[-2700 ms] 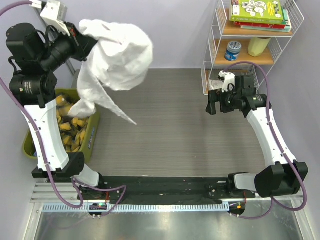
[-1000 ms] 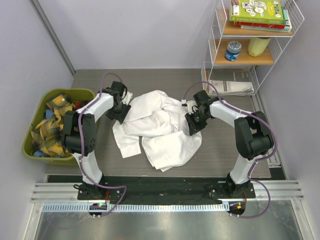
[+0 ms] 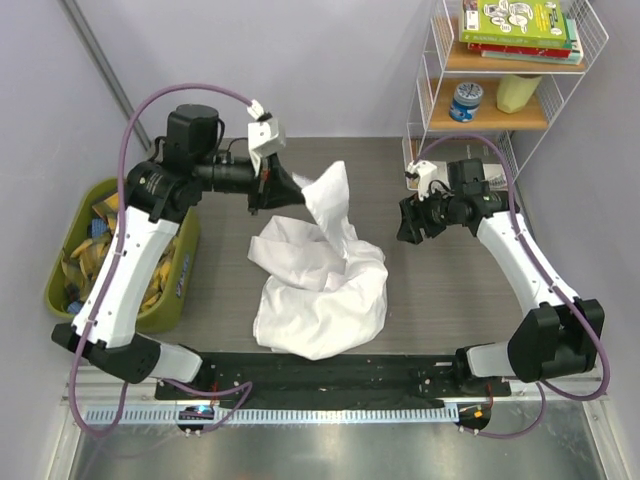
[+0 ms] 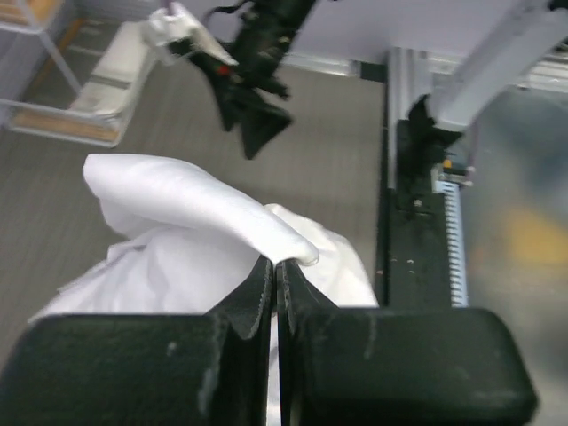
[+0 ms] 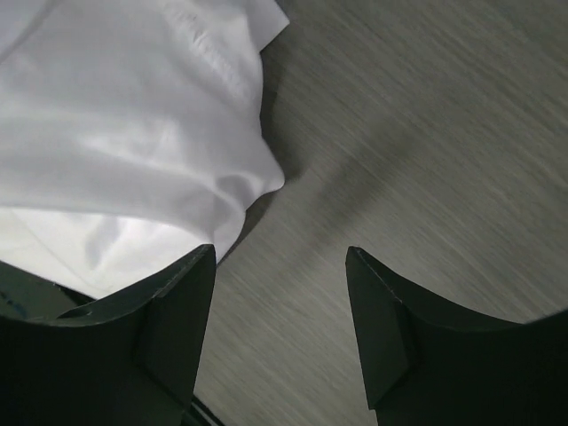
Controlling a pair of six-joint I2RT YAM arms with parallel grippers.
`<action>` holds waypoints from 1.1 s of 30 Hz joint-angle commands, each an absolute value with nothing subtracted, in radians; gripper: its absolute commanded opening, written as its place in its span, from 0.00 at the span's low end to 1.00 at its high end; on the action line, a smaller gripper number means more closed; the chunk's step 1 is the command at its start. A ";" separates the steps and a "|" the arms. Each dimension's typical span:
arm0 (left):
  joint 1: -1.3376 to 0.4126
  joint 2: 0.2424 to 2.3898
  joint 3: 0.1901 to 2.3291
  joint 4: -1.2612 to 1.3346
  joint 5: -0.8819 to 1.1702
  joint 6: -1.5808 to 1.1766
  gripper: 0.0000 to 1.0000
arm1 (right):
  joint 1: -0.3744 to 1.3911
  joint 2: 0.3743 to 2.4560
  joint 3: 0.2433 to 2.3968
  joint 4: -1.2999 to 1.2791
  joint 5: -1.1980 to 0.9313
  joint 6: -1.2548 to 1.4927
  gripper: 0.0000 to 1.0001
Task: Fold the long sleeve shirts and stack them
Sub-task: Flatten the shirt out
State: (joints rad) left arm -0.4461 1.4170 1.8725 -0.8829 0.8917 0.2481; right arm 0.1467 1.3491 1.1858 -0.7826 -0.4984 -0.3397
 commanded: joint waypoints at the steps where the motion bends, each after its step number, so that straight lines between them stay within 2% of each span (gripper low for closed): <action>1: -0.448 1.427 1.874 -1.239 1.192 0.496 0.00 | 0.152 1.359 1.190 -0.620 -0.526 -0.388 0.66; 4: -0.477 1.468 1.934 -1.647 1.102 0.841 0.00 | 0.169 1.408 1.192 -0.598 -0.569 -0.387 0.64; 6: -0.466 1.462 1.907 -1.663 0.964 0.844 0.00 | 0.213 1.457 1.189 -0.594 -0.560 -0.379 0.64; 12: -0.253 1.371 1.755 -1.462 0.855 0.780 0.00 | 0.417 1.563 1.100 -0.451 -0.500 -0.244 0.63; 13: -0.236 1.365 1.743 -1.392 0.794 0.633 0.00 | 0.437 1.584 1.083 -0.440 -0.500 -0.232 0.59; 15: -0.175 1.341 1.677 -1.141 0.673 0.519 0.00 | 0.466 1.650 1.071 -0.434 -0.534 -0.201 0.46; 16: -0.160 1.335 1.646 -1.050 0.625 0.441 0.00 | 0.471 1.667 1.052 -0.427 -0.555 -0.183 0.33; 17: -0.153 1.332 1.617 -0.873 0.579 0.335 0.00 | 0.485 1.681 1.040 -0.417 -0.587 -0.129 0.27; 18: -0.153 1.336 1.579 -0.809 0.511 0.290 0.00 | 0.497 1.687 1.025 -0.405 -0.651 -0.097 0.23; 20: -0.158 1.391 1.571 -0.676 0.523 0.195 0.00 | 0.561 1.657 0.956 -0.313 -0.719 0.050 0.17; 22: -0.173 1.499 1.621 -0.626 0.537 0.135 0.00 | 0.638 1.561 0.886 -0.159 -0.781 0.159 0.17; 24: -0.190 1.578 1.714 -0.621 0.609 0.091 0.00 | 0.740 1.497 0.894 -0.149 -0.788 0.163 0.17; 26: -0.190 1.672 1.767 -0.606 0.721 0.052 0.00 | 0.741 1.421 0.936 -0.182 -0.810 0.169 0.17; 29: -0.192 1.710 1.836 -0.572 0.851 0.026 0.00 | 0.626 1.272 0.951 -0.241 -0.778 0.112 0.22; 33: -0.206 1.672 1.842 -0.529 0.972 0.060 0.00 | 0.474 1.227 0.974 -0.402 -0.617 -0.131 0.38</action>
